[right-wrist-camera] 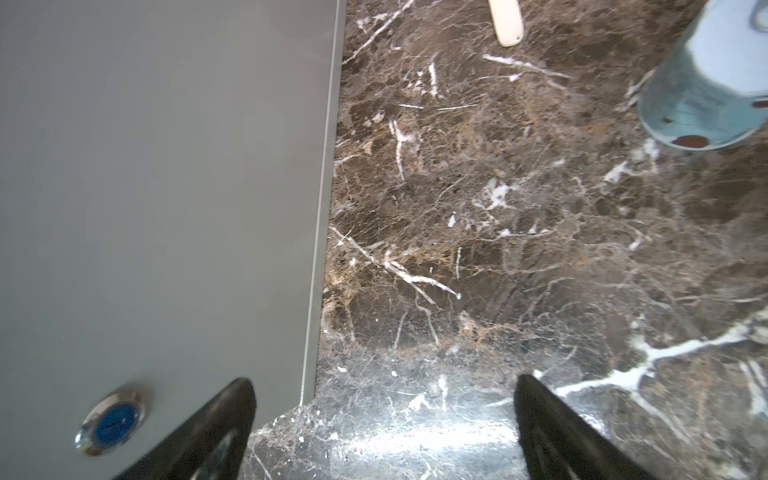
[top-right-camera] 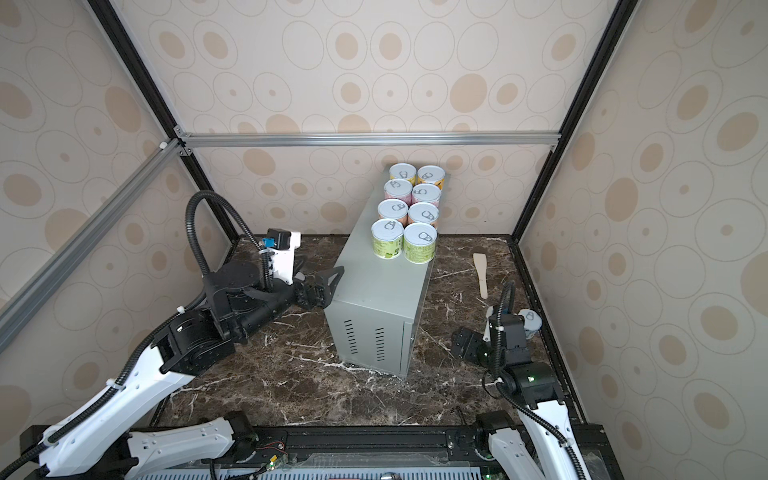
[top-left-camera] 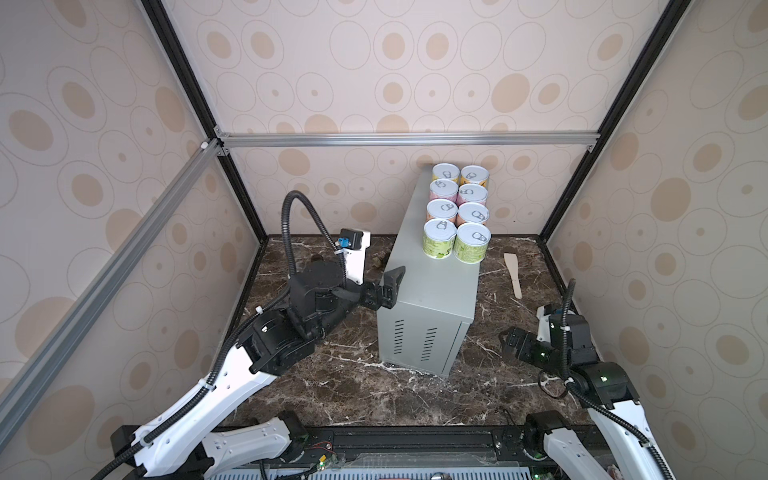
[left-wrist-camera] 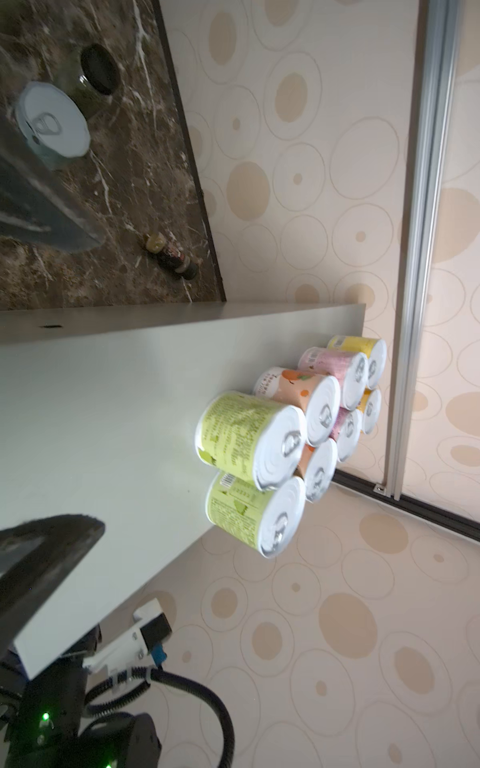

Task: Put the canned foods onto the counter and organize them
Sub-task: 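Pull the left gripper back down while the right gripper reaches toward the pale blue can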

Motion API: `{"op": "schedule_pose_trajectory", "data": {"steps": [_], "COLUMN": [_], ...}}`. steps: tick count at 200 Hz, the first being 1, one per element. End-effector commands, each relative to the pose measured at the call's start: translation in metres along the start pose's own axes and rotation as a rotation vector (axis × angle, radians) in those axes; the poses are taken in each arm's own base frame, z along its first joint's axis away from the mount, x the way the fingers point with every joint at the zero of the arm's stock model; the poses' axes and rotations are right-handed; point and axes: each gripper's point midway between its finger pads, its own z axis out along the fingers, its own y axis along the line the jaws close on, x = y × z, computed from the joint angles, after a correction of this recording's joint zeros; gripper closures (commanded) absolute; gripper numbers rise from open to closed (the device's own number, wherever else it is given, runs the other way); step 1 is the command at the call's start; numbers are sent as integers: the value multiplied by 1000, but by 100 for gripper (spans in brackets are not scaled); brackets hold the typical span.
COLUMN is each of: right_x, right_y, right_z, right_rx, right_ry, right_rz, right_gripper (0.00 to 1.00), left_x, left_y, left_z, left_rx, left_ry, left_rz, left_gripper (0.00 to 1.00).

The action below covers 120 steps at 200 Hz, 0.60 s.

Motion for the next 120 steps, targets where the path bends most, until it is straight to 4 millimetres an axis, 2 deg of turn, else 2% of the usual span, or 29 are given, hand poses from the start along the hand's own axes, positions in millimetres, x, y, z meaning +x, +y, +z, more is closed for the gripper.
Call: {"op": "schedule_pose_trajectory", "data": {"steps": [1, 40, 120], "right_x": [-7, -12, -31], "right_y": [-18, -38, -64], "right_z": [-8, -6, 2], "right_rx": [103, 227, 426], "right_ry": [-36, -63, -104], "right_rz": [31, 56, 64], "right_gripper": [1, 1, 1], "left_x": [24, 50, 91], "left_y": [31, 71, 145], "left_z": [-13, -36, -53], "left_rx": [-108, -212, -466], "left_ry": [40, 48, 2], "left_rz": [-24, -70, -193], "left_gripper": [1, 1, 1]}}
